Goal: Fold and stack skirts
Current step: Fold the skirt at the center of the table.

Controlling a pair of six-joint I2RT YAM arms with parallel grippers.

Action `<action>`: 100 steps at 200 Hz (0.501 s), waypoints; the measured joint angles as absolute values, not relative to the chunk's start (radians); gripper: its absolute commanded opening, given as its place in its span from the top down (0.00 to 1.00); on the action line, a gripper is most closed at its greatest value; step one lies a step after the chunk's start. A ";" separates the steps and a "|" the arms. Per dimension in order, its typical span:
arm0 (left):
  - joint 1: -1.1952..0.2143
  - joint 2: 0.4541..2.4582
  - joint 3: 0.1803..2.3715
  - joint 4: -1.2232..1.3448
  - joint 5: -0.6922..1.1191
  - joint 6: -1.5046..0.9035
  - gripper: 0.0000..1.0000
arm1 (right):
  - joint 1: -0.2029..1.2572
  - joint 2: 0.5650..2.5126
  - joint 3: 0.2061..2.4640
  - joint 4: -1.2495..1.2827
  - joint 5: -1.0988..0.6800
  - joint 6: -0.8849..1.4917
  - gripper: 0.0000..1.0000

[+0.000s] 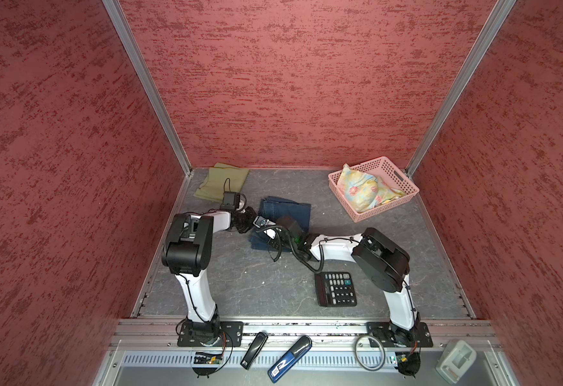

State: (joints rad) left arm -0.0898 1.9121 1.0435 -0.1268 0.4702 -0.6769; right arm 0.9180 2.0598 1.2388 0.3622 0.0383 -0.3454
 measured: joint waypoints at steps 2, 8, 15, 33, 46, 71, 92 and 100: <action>-0.090 1.912 1.044 -0.126 0.470 -0.677 0.92 | 0.918 2.059 1.240 0.362 0.038 -0.344 1.00; -0.090 1.912 1.043 -0.126 0.471 -0.677 0.92 | 0.918 2.059 1.244 0.361 0.035 -0.336 1.00; -0.090 1.912 1.043 -0.125 0.471 -0.677 0.92 | 0.918 2.059 1.248 0.360 0.032 -0.326 1.00; -0.090 1.912 1.043 -0.125 0.471 -0.677 0.92 | 0.918 2.059 1.260 0.356 0.025 -0.307 1.00; -0.090 1.912 1.043 -0.124 0.471 -0.677 0.92 | 0.920 2.059 1.271 0.350 0.022 -0.298 1.00; -0.090 1.912 1.041 -0.121 0.471 -0.677 0.92 | 0.929 2.059 1.290 0.347 0.015 -0.282 1.00; -0.090 1.912 1.039 -0.117 0.472 -0.677 0.92 | 0.939 2.061 1.292 0.347 0.003 -0.265 1.00; -0.089 1.912 1.038 -0.115 0.473 -0.677 0.92 | 0.943 2.062 1.292 0.347 -0.001 -0.258 1.00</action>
State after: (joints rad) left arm -0.0895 1.9121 1.0382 -0.1150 0.4728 -0.6769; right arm 0.9432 2.0624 1.2922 0.3470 -0.0010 -0.2584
